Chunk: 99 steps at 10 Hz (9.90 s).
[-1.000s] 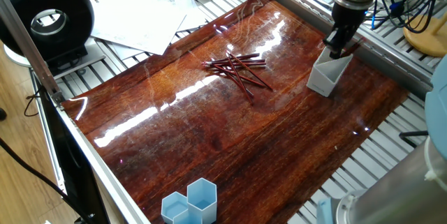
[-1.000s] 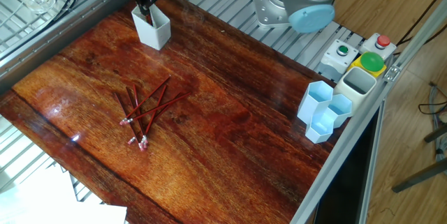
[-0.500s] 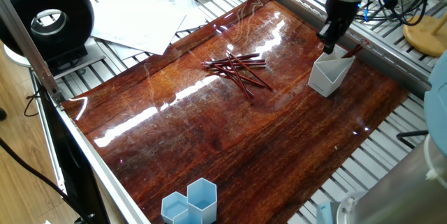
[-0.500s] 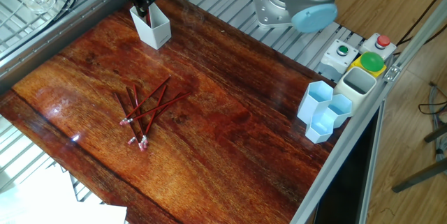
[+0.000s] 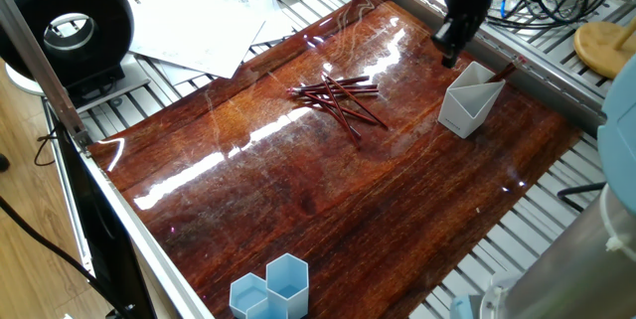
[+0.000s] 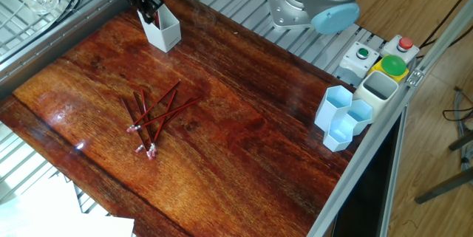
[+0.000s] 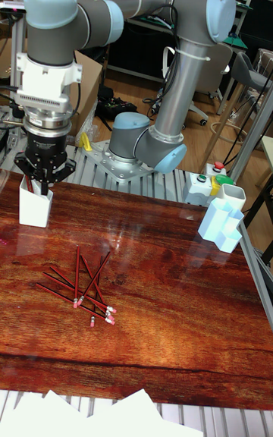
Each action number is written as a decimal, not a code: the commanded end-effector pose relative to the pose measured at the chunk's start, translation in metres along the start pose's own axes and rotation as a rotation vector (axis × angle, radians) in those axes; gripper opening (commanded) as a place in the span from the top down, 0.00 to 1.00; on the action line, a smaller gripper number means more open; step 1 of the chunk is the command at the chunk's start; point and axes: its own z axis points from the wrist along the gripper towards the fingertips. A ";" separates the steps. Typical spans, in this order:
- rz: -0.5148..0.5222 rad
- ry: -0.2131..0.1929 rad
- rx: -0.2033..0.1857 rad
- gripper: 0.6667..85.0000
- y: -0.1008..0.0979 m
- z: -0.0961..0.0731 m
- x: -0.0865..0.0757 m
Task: Put the pen into the pen holder
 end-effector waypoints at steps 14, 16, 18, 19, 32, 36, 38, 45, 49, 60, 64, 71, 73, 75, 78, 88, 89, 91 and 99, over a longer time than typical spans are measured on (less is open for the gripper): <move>-0.074 0.004 -0.045 0.67 0.107 0.051 -0.081; -0.002 -0.022 -0.029 0.67 0.106 0.062 -0.091; 0.029 -0.057 -0.016 0.70 0.094 0.060 -0.101; 0.051 -0.057 -0.038 0.71 0.093 0.054 -0.100; 0.080 -0.003 -0.016 0.66 0.114 0.060 -0.152; 0.080 -0.014 -0.028 0.69 0.106 0.078 -0.155; 0.087 -0.015 -0.042 0.69 0.109 0.087 -0.159; 0.074 0.123 -0.013 0.71 0.109 0.081 -0.131; 0.057 0.180 -0.046 0.72 0.118 0.067 -0.112; 0.005 0.422 -0.014 0.73 0.108 0.049 -0.051; 0.006 0.393 -0.062 0.74 0.120 0.052 -0.059; -0.016 0.314 -0.063 0.69 0.123 0.057 -0.094; -0.037 0.325 -0.032 0.70 0.114 0.061 -0.127; -0.057 0.330 -0.005 0.71 0.104 0.066 -0.153; -0.065 0.319 0.001 0.72 0.099 0.083 -0.169; -0.053 0.307 -0.045 0.73 0.109 0.100 -0.167; -0.050 0.304 -0.046 0.73 0.110 0.102 -0.167; -0.042 0.304 -0.043 0.76 0.111 0.102 -0.167; -0.021 0.336 -0.008 0.92 0.110 0.084 -0.158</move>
